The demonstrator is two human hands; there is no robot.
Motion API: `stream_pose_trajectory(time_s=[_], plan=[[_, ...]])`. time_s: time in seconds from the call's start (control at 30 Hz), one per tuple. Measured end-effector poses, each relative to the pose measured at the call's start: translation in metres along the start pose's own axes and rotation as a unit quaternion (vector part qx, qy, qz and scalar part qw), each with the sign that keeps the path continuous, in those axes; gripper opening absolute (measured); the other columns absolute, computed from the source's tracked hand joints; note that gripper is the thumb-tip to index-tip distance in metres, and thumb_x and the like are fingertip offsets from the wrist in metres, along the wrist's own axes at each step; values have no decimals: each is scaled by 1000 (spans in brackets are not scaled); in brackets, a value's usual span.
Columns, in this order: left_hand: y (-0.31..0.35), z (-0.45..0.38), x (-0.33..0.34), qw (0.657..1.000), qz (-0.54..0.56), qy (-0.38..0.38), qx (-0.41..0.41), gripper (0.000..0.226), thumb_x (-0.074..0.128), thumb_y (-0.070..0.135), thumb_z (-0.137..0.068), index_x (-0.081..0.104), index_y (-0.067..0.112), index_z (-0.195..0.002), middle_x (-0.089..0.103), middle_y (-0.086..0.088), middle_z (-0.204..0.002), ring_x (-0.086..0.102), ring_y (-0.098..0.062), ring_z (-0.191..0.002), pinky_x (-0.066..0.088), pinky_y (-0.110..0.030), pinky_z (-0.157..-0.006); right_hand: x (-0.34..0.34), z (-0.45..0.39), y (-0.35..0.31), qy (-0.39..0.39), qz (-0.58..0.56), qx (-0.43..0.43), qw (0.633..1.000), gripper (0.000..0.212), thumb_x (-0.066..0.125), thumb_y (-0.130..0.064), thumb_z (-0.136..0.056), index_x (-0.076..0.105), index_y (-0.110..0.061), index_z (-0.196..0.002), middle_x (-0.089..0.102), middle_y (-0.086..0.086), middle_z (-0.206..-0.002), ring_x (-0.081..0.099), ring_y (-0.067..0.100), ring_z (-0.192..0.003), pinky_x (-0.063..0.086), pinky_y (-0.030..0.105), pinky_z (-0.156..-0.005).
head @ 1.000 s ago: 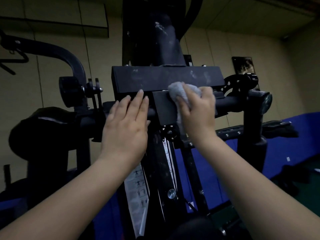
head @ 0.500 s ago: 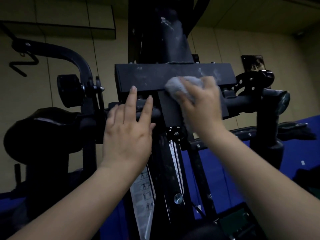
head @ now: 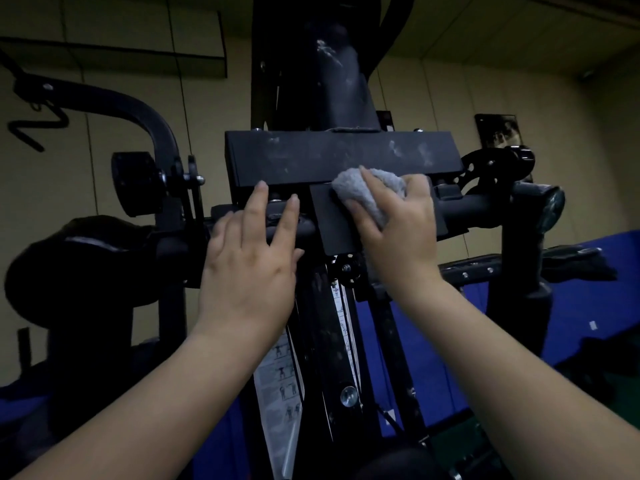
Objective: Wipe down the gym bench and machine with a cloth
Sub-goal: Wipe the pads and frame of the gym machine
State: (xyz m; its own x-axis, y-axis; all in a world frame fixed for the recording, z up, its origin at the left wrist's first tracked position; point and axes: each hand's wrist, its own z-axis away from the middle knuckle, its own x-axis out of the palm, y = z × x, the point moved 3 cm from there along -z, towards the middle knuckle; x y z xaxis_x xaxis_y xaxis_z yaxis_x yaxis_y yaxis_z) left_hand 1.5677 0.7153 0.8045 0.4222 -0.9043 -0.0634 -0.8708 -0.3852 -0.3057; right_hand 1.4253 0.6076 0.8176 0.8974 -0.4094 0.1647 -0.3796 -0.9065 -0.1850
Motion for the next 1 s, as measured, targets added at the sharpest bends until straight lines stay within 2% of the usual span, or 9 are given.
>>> stream_pose_trajectory(time_s=[0.2,0.33,0.4,0.5,0.6,0.73,0.8,0.9,1.0], plan=[[-4,-1,-3,1000,-7,-10,20,56,60,23,-85,47,7,-138,41,-27,-140,51,-49,-113,43,-54,-96,-20,-30,36,16,22,130,991,31,61,-37,-89,66,-28,-118,44,12,-118,49,29,-105,43,35,-96],[-5,-2,-8,1000,-5,-16,23,59,69,18,-81,50,5,-135,49,-29,-127,54,-49,-106,47,-54,-90,0,-27,-16,-59,-54,6,997,27,66,-32,-87,69,-25,-112,45,5,-109,52,23,-98,49,35,-87],[-6,-2,-9,999,-14,-11,33,59,70,18,-79,52,4,-134,52,-29,-121,57,-47,-100,49,-52,-87,4,-27,-23,-70,-34,-40,996,27,65,-31,-87,69,-25,-113,45,5,-105,51,24,-95,48,35,-81],[-6,-3,-10,999,-17,-8,39,57,70,17,-79,54,4,-132,54,-29,-117,58,-44,-95,50,-51,-83,-10,-41,15,-35,32,47,998,23,62,-28,-90,68,-26,-112,46,11,-112,51,30,-101,47,38,-88],[-5,-3,-11,999,-16,-10,31,56,70,15,-79,54,4,-131,54,-29,-117,58,-45,-95,50,-51,-82,-22,-48,37,-16,32,126,991,22,60,-29,-91,69,-25,-111,44,8,-115,51,29,-105,44,33,-92],[-3,-2,-10,1000,-15,-19,18,57,71,15,-77,55,4,-131,54,-29,-118,57,-46,-97,51,-50,-78,-7,-32,0,-76,-32,42,996,28,64,-35,-88,69,-24,-113,42,3,-108,49,21,-100,45,30,-90],[-2,-1,-11,999,-6,-33,11,62,75,10,-74,54,3,-132,53,-29,-120,57,-46,-101,51,-51,-80,-7,-31,-4,-78,-22,17,997,29,65,-35,-87,68,-25,-115,43,3,-107,49,23,-100,45,32,-90],[1,1,-22,999,5,-30,25,66,79,1,-69,53,-2,-129,53,-26,-123,55,-43,-109,50,-50,-86,-22,-45,29,-45,30,106,993,25,62,-32,-90,67,-29,-114,45,7,-116,51,27,-107,46,38,-96],[-2,-6,-47,997,-11,23,66,59,74,1,-73,54,-3,-128,53,-23,-125,50,-39,-116,41,-48,-100,-31,-53,44,-24,21,170,985,24,60,-37,-90,68,-30,-112,42,6,-120,51,27,-110,45,41,-98]])
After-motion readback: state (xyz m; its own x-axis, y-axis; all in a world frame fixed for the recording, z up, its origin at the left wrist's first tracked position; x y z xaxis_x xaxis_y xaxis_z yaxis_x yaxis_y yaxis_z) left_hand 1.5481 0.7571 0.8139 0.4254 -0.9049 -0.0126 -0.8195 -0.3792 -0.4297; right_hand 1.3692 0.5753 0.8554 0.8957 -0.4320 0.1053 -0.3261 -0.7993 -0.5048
